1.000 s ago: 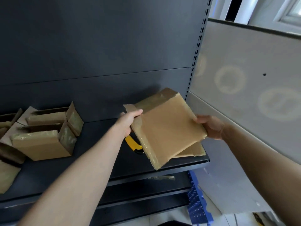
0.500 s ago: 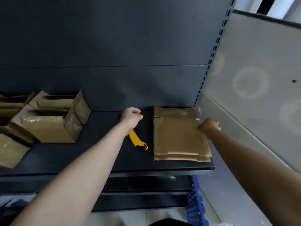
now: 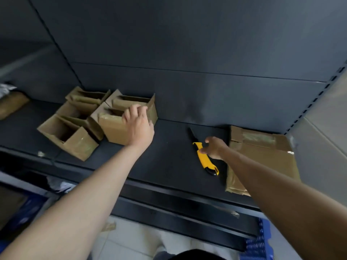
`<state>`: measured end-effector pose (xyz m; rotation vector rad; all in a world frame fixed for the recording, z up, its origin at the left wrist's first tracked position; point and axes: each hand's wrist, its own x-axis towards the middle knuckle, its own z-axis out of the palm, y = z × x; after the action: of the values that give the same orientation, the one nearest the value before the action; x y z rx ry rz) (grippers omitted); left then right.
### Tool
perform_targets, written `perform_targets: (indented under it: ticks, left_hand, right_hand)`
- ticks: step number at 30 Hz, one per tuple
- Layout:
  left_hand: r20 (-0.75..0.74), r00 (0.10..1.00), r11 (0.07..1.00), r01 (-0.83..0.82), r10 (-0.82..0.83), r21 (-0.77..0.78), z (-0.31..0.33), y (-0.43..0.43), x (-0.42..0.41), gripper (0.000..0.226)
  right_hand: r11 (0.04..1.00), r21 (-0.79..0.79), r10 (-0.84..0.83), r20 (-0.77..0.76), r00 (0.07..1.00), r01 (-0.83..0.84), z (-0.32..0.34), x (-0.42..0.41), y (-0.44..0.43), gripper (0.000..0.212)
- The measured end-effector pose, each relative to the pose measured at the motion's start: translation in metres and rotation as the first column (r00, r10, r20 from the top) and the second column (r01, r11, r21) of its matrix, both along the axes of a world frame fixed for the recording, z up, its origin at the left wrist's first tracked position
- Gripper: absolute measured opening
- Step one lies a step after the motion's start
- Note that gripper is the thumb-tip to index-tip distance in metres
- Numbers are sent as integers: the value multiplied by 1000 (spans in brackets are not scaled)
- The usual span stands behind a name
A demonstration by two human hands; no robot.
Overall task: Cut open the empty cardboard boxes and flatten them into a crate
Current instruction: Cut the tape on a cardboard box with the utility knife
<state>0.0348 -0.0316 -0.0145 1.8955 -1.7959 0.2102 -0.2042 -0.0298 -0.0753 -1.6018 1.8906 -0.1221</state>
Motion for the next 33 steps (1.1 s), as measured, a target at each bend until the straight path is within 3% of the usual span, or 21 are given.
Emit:
perform_targets:
  ticks: [3,7,10,13,18,20,22,24,25,27,28,30,33]
  left_hand:
    - [98,992,973,-97,78,211,-1,-8,28,59]
    - [80,996,907,-5,-32,421,-9,-22,60,66]
    - [53,996,901,37,-66,432,-16,-30,72,71]
    - [81,991,900,64,-109,431,-22,-40,78,61]
    - [131,976,828,74,-175,556,-30,-49,79,52]
    - [-15,986,844,153,-169,514,-25,-50,79,35]
    - [-275,950,846,264,-146,463,-8,-51,78,20]
    - [-523,848,847,339,-86,410,15,-51,77,8]
    - [-679,733,840,387,-30,380,25,-52,77,7]
    - [-908,397,803,491,139,337,40,-54,79,8]
    - [-946,241,778,542,218,317,42,-54,80,7]
    - [-943,43,745,601,330,288,38,-52,81,7]
    - [-903,-75,739,604,423,297,11,-46,78,15]
  right_hand:
    - [999,55,8,-117,993,-2,-16,15,0,58]
    - [996,38,-65,-227,972,76,-27,32,-4,59]
    - [993,27,-105,-268,958,117,-31,48,-10,54]
    - [973,65,-197,-252,948,220,-34,64,-15,54]
    - [931,93,-357,32,934,352,-30,92,-22,38]
    - [912,132,-409,242,880,387,-22,98,-22,19]
    - [896,202,-443,437,783,394,-13,98,-20,3]
    - [877,243,-474,581,662,415,-3,95,-18,10]
    - [861,264,-493,639,590,434,3,94,-17,12]
    - [831,315,-521,727,446,457,16,88,-14,23]
    - [821,344,-527,764,372,455,22,83,-12,30]
    - [820,387,-514,822,245,421,31,71,-10,41]
    - [847,369,-476,846,238,384,40,56,-2,43]
